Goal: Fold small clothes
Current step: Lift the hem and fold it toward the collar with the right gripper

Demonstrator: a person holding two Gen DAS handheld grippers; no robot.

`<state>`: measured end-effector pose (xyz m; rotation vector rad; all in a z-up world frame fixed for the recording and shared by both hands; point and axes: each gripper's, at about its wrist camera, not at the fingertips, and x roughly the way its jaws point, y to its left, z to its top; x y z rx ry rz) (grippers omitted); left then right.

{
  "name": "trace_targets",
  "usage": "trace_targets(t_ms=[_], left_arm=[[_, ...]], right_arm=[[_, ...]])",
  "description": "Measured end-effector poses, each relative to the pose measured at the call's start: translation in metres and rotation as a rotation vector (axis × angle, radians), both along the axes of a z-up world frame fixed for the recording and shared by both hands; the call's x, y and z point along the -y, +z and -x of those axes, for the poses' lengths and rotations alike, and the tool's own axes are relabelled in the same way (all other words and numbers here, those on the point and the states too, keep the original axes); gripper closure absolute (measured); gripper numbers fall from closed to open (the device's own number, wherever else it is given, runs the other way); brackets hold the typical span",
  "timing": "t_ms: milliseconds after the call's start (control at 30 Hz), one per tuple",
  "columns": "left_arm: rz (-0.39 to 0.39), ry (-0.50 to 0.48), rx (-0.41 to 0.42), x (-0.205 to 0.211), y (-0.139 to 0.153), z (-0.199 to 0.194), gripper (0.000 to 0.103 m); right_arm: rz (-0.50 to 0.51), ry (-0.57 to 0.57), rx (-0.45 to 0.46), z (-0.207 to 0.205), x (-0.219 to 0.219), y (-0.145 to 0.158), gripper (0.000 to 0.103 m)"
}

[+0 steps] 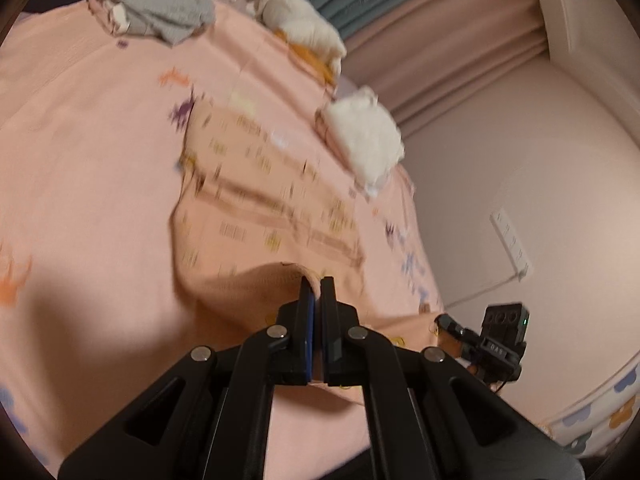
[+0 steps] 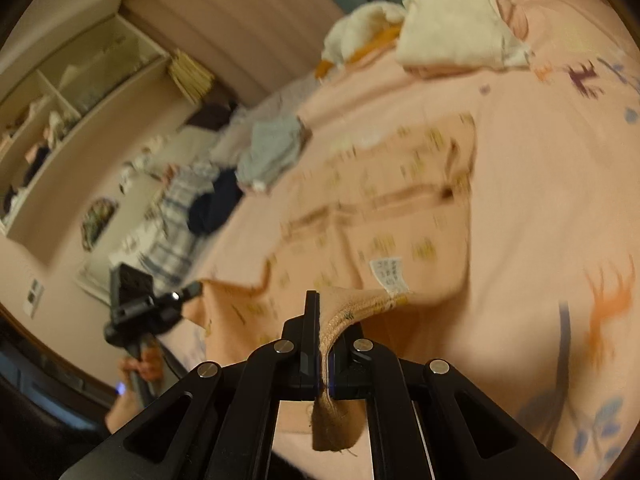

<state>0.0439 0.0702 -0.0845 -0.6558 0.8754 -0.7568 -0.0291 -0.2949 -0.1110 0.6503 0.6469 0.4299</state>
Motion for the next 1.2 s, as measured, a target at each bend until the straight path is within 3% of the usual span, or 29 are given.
trace_targets(t_ms=[167, 367, 533, 767, 833, 900, 967, 1000, 1033, 1067, 1100, 1200], left_arm=[[0.047, 0.079, 0.029, 0.001, 0.021, -0.045, 0.101], [0.031, 0.164, 0.036, 0.003, 0.029, -0.111, 0.101], [-0.026, 0.205, -0.008, 0.013, 0.016, -0.171, 0.101], [-0.153, 0.198, -0.185, 0.039, -0.029, -0.238, 0.102], [-0.156, 0.212, -0.256, 0.041, -0.042, -0.253, 0.102], [-0.080, 0.232, -0.331, 0.037, -0.052, -0.270, 0.101], [-0.024, 0.261, -0.353, 0.032, -0.052, -0.281, 0.093], [-0.030, 0.298, -0.332, 0.028, -0.046, -0.286, 0.091], [-0.040, 0.333, -0.307, 0.024, -0.039, -0.290, 0.084], [-0.042, 0.351, -0.297, 0.021, -0.034, -0.293, 0.070], [-0.050, 0.369, -0.293, 0.017, -0.030, -0.296, 0.065], [-0.129, 0.362, -0.236, 0.013, -0.018, -0.293, 0.065]], right_arm=[[-0.037, -0.059, 0.024, -0.046, 0.016, 0.019, 0.099], [-0.085, -0.144, -0.024, -0.113, 0.043, 0.019, 0.099], [-0.117, -0.192, -0.111, -0.169, 0.060, 0.003, 0.099], [-0.167, -0.204, -0.431, -0.225, 0.080, -0.058, 0.099], [-0.273, -0.209, -0.507, -0.232, 0.089, -0.075, 0.096], [-0.437, -0.224, -0.539, -0.237, 0.102, -0.088, 0.089], [-0.601, -0.265, -0.511, -0.239, 0.117, -0.095, 0.059], [-0.643, -0.301, -0.461, -0.240, 0.127, -0.093, 0.055], [-0.647, -0.331, -0.423, -0.240, 0.133, -0.090, 0.054], [-0.636, -0.370, -0.385, -0.239, 0.140, -0.086, 0.054], [-0.616, -0.410, -0.359, -0.237, 0.147, -0.083, 0.054], [-0.554, -0.434, -0.317, -0.226, 0.154, -0.074, 0.053]])
